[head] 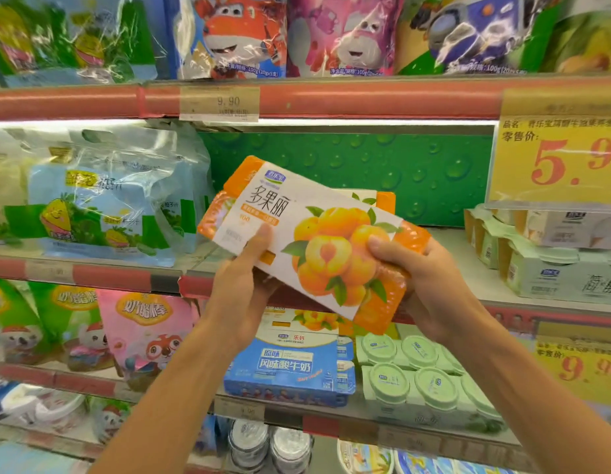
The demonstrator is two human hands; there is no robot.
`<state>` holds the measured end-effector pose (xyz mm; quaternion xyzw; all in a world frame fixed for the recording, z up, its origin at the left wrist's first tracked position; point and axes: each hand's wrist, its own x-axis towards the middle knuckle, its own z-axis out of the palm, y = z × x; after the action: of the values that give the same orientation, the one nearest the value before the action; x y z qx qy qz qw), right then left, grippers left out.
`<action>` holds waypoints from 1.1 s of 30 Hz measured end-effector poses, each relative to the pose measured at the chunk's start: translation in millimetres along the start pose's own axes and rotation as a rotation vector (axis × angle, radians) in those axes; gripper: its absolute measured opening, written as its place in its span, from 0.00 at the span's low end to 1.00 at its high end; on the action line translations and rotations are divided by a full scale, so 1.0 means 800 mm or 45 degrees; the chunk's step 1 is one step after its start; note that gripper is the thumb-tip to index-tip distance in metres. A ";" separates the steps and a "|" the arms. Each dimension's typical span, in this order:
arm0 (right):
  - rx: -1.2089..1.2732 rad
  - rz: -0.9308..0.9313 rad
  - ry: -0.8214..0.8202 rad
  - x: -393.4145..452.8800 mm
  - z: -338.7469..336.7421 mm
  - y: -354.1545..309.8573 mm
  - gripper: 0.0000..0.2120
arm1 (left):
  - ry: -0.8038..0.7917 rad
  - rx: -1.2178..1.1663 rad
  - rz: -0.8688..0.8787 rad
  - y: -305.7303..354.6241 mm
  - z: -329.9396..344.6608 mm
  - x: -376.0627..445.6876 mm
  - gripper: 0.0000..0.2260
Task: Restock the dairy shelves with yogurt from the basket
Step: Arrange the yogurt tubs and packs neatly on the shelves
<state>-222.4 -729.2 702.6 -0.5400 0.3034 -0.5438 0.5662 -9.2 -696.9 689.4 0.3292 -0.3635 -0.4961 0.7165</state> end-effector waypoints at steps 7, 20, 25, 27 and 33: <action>0.027 -0.167 0.063 0.038 0.003 -0.025 0.35 | 0.067 0.252 0.054 0.050 -0.028 0.040 0.20; -0.458 -0.370 0.049 0.078 -0.011 0.014 0.08 | 0.233 0.701 0.357 0.009 -0.061 0.063 0.13; -0.578 -0.501 0.120 0.091 -0.012 0.019 0.09 | 0.286 0.849 0.410 0.008 -0.061 0.072 0.14; -0.660 -0.522 0.165 0.096 -0.015 0.023 0.11 | 0.296 0.913 0.424 0.007 -0.063 0.073 0.15; -0.818 -0.530 0.203 0.087 -0.015 0.021 0.14 | 0.206 1.102 0.431 0.013 -0.073 0.078 0.11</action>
<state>-213.2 -801.5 701.4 -0.6960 0.3851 -0.5646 0.2204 60.3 -746.8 680.4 0.5713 -0.5283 -0.1478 0.6104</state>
